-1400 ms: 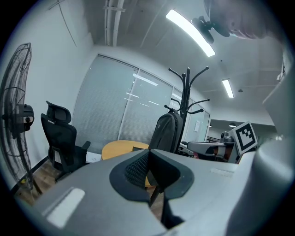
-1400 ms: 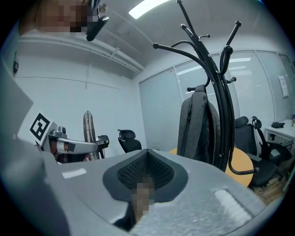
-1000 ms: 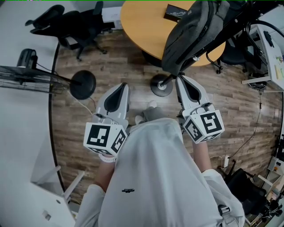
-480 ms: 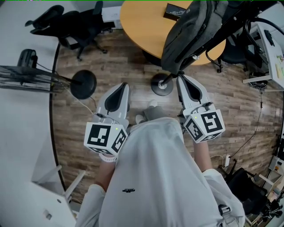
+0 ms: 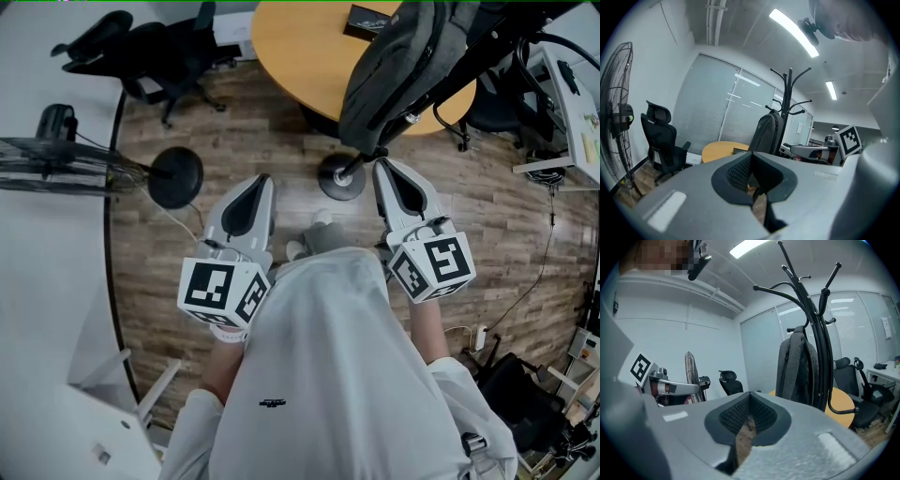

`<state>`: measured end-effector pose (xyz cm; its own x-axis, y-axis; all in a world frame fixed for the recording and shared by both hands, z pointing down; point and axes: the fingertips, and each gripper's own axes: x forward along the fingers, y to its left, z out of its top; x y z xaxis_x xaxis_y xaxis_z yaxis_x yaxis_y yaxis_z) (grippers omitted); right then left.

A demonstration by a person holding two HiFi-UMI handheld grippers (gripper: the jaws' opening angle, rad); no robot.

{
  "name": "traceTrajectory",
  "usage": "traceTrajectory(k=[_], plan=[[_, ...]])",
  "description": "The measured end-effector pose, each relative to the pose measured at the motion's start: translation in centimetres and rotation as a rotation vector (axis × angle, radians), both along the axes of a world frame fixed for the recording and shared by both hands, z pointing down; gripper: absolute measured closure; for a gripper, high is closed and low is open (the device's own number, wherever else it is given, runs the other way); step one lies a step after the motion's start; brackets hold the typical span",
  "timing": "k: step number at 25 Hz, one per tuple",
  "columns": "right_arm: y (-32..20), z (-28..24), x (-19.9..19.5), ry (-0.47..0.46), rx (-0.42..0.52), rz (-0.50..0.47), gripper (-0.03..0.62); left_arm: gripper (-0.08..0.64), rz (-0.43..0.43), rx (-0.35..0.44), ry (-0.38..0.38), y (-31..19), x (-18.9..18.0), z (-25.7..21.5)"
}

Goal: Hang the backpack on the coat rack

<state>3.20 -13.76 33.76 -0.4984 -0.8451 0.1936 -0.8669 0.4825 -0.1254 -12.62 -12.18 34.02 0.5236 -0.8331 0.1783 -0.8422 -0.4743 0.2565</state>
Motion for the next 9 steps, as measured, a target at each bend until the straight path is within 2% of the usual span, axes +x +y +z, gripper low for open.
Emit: traceTrajectory(k=[9], plan=[[0.25,-0.12,-0.17,0.009,-0.003,-0.001,0.591,0.541,0.000,-0.003,0.003,0.21,-0.11,0.10]])
